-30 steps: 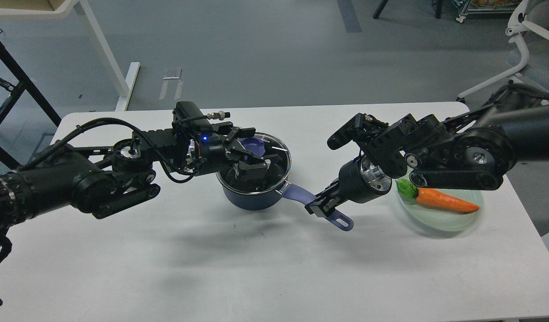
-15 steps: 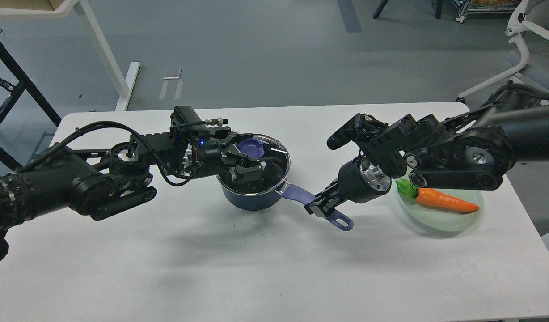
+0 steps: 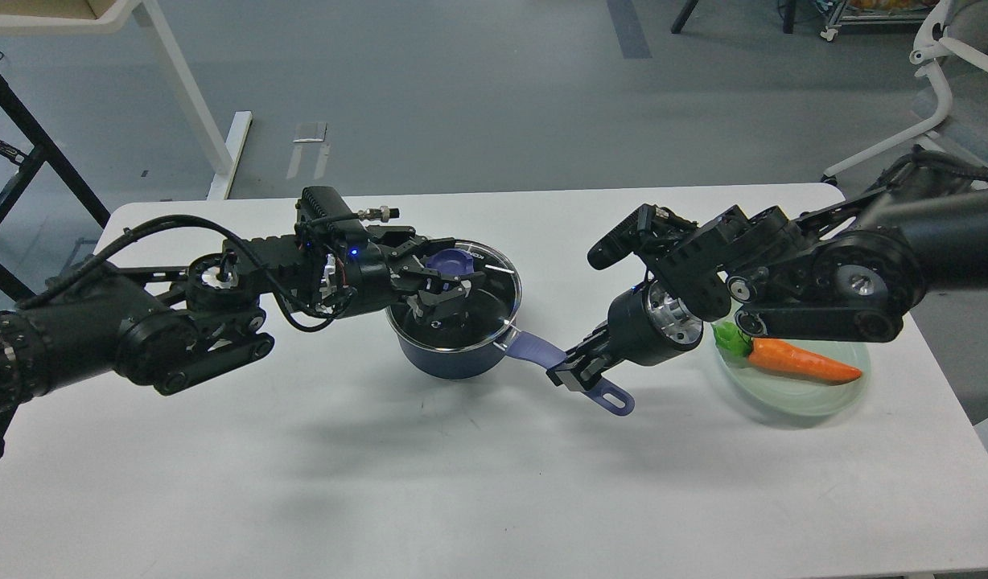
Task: Open pot lid
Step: 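Lift the glass lid off the pan with the left gripper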
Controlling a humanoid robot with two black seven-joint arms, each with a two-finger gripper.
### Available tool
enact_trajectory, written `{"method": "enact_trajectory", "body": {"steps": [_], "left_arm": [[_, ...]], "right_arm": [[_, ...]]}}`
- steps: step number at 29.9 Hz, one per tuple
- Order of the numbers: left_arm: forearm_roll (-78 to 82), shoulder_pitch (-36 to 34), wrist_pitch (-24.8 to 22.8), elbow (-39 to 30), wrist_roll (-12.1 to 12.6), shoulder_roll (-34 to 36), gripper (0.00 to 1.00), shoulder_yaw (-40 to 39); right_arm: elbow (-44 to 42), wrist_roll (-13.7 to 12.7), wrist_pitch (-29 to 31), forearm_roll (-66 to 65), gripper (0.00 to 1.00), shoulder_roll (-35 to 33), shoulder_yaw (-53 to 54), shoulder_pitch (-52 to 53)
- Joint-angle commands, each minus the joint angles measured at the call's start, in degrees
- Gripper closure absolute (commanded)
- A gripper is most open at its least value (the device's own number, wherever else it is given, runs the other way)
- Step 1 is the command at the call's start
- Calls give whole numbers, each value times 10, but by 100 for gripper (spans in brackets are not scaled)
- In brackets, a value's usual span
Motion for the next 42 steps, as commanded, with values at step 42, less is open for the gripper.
{"method": "enact_trajectory", "body": {"steps": [42], "left_arm": [[-51,163,56,161,-43,191,58,3]], "right_arm": [[2,1,1,0,79,0,0,4]]}}
